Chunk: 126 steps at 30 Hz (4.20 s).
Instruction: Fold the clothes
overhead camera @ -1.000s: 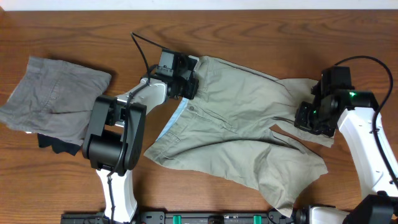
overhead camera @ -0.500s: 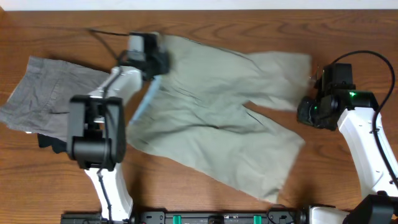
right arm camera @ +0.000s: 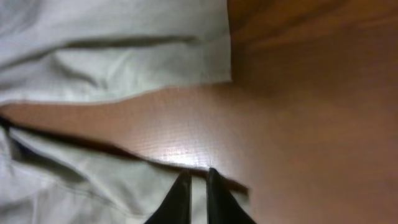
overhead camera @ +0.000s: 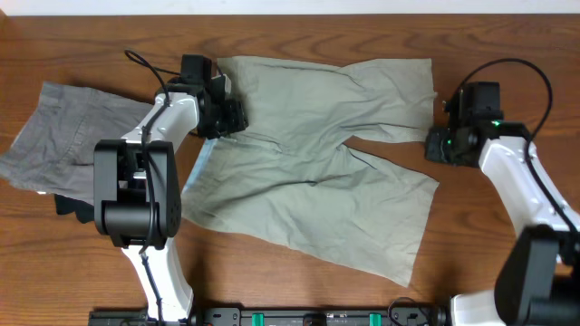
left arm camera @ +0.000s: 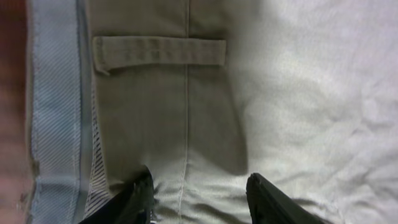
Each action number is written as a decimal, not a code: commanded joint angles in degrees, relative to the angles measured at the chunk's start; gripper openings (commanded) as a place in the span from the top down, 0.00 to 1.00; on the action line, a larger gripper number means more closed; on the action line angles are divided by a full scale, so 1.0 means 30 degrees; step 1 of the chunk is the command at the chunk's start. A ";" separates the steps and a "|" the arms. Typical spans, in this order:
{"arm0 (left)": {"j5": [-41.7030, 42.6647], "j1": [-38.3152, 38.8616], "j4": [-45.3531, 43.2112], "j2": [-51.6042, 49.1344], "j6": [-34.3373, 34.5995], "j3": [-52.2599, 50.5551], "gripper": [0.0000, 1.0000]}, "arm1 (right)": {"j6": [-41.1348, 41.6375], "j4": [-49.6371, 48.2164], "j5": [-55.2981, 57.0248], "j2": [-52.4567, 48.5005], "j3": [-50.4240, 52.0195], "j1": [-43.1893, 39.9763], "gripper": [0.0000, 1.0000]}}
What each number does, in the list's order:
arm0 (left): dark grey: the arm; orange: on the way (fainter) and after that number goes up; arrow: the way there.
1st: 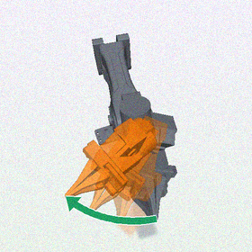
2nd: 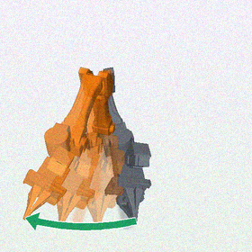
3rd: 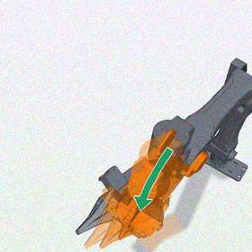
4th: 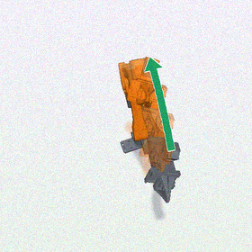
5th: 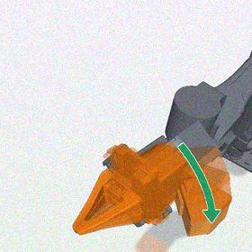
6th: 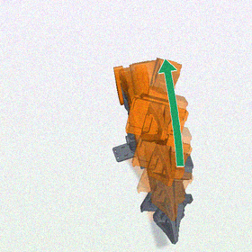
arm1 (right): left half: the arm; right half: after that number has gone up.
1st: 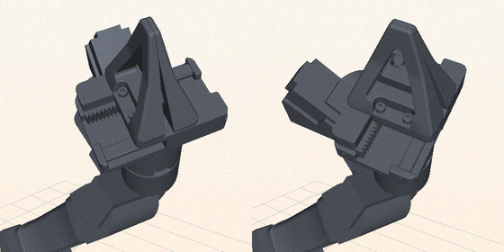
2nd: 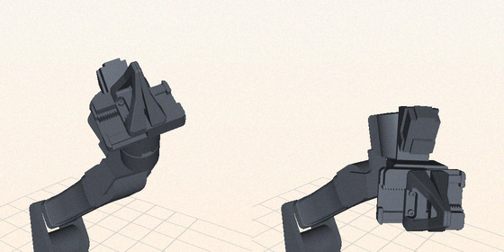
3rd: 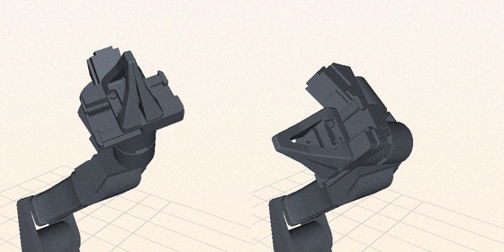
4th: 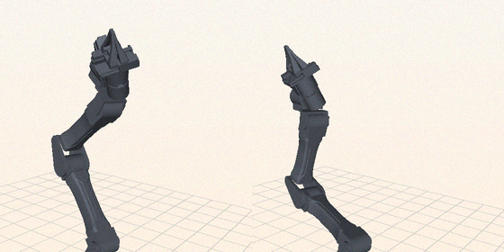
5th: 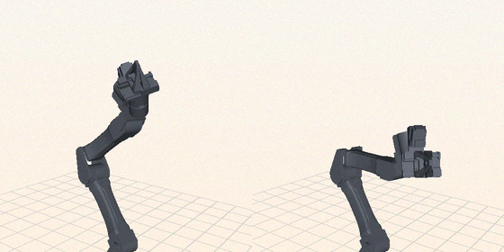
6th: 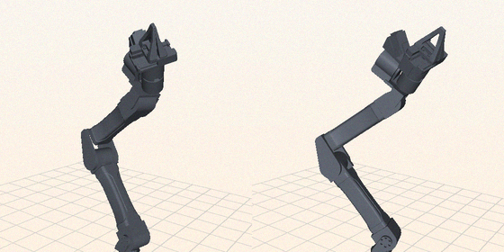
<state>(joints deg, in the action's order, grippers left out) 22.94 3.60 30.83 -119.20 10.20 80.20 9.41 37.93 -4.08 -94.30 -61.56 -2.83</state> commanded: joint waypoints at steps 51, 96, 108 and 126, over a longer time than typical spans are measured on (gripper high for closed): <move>-0.0889 0.0131 0.1501 -0.0197 -0.1042 -0.0357 0.50 | 0.0714 -0.4197 -0.3002 -0.3461 -0.0211 -0.1064 0.39; -0.0889 0.0131 0.1494 -0.0197 -0.1049 -0.0372 0.49 | 0.5646 -0.6317 -0.1282 -0.4801 -0.0153 -0.0998 0.48; -0.0882 0.0131 0.1610 -0.0197 -0.1042 -0.0372 0.49 | 0.5559 -0.5639 -0.0350 -0.5071 -0.0153 -0.1486 0.99; 0.1144 0.1894 -0.1778 -0.0197 -0.2033 -0.0364 0.50 | 0.1625 -0.5464 0.0991 -0.3526 -0.1486 -0.4415 0.98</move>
<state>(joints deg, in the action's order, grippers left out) 26.63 8.36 27.64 -118.83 5.28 79.57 16.82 22.17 -3.31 -106.45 -64.34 -15.57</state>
